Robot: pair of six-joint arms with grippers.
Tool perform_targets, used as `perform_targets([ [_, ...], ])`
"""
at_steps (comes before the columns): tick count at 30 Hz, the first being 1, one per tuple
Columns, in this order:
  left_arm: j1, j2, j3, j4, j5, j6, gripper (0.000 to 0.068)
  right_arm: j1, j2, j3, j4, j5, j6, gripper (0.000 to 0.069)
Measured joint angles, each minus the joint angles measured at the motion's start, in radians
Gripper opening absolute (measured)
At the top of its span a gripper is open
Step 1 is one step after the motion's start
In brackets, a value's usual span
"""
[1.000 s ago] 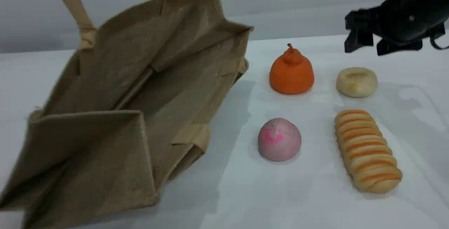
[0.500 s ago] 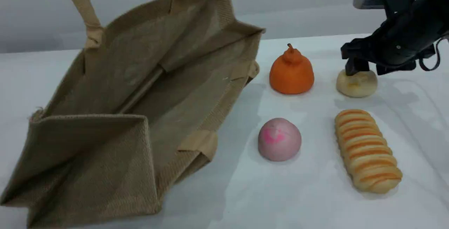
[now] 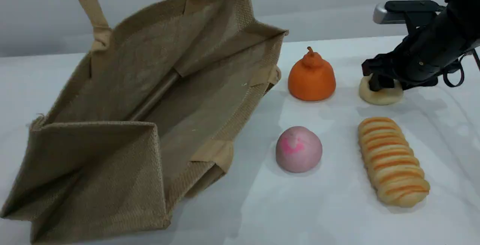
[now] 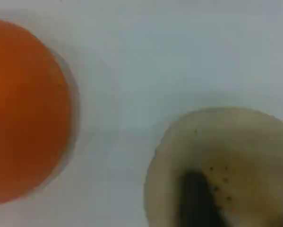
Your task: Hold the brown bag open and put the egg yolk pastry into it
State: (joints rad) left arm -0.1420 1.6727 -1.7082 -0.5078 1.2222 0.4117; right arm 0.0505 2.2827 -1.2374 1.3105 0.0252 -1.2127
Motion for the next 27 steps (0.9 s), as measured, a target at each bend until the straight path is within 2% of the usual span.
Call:
perform_targets([
  [2,0.000,0.000,0.000,0.000,0.000,0.000,0.0083,0.000,-0.002,0.000,0.000,-0.001,-0.004,0.0223],
  [3,0.000,0.000,0.000,0.000,0.000,0.000,0.0083,0.000,-0.001,0.000,0.000,-0.001,-0.004,0.0142],
  [6,0.000,0.000,0.000,0.000,0.000,-0.001,0.0083,0.000,-0.017,0.001,-0.001,0.014,-0.004,0.0059],
  [12,0.000,0.000,0.000,0.000,-0.001,0.007,0.0083,0.000,-0.141,0.014,-0.011,0.102,-0.006,0.0038],
  [17,0.000,0.000,0.000,0.000,-0.001,0.028,0.0083,0.000,-0.281,0.017,-0.052,0.279,0.024,0.0036],
  [24,0.000,0.000,0.000,0.007,-0.002,0.030,0.0083,0.002,-0.429,0.017,-0.235,0.563,0.262,0.0035],
  [27,0.000,0.000,0.000,0.008,-0.002,0.031,0.0083,0.035,-0.470,0.051,-0.260,0.653,0.322,0.0035],
])
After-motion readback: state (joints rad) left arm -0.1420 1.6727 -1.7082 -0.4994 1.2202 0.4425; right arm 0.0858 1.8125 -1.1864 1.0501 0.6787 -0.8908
